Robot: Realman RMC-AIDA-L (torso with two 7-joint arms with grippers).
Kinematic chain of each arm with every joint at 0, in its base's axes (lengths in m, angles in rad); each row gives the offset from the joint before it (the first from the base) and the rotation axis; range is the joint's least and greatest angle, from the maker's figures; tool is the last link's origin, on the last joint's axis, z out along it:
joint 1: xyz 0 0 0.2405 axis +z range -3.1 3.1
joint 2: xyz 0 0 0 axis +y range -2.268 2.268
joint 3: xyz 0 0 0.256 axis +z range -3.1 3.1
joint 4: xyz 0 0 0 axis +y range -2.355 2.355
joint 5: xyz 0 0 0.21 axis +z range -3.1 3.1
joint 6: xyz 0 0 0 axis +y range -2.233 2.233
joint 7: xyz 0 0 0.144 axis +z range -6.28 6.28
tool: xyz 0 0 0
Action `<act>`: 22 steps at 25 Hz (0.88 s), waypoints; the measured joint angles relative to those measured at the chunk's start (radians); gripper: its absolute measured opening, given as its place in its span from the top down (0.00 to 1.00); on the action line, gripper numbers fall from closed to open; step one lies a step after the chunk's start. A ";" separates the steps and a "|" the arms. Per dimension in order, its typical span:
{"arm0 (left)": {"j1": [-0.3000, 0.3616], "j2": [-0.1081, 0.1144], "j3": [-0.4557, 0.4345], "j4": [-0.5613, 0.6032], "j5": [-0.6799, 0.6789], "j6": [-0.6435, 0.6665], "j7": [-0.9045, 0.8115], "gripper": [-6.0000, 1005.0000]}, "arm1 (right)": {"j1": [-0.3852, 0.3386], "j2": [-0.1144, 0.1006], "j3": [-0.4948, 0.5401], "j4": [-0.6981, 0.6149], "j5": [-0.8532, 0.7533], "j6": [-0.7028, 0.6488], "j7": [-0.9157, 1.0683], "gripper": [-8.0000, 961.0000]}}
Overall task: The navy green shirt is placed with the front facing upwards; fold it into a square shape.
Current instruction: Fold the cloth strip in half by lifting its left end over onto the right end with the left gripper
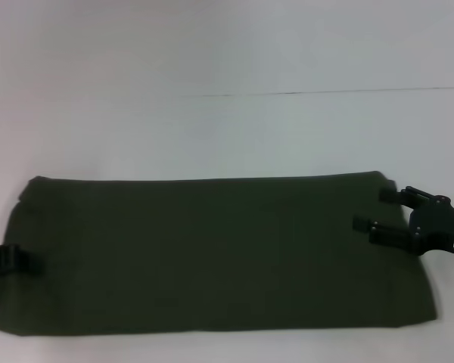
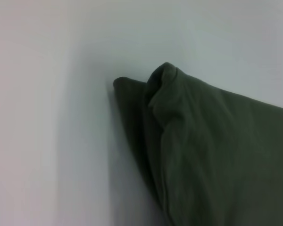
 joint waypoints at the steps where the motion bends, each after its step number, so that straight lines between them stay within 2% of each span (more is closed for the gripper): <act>1: 0.007 0.000 -0.001 0.011 0.002 0.000 0.000 0.89 | 0.001 0.000 0.000 0.000 0.000 0.000 0.000 0.04; 4: 0.026 0.001 -0.019 0.041 0.003 -0.002 0.001 0.89 | 0.006 0.000 0.000 0.002 0.001 0.001 0.000 0.04; 9: 0.016 0.003 -0.041 0.050 -0.032 0.036 0.002 0.89 | 0.018 0.001 -0.006 0.006 0.001 0.001 0.000 0.04; 15: -0.004 -0.002 -0.038 0.052 -0.162 0.119 -0.005 0.89 | 0.020 0.003 -0.055 0.039 -0.001 0.003 -0.018 0.05; 20: -0.031 -0.018 -0.031 0.049 -0.283 0.187 -0.008 0.90 | 0.029 0.004 -0.097 0.093 0.003 0.043 -0.045 0.05; 22: -0.054 -0.035 -0.026 0.050 -0.303 0.207 -0.009 0.90 | 0.032 0.004 -0.103 0.107 0.003 0.054 -0.047 0.05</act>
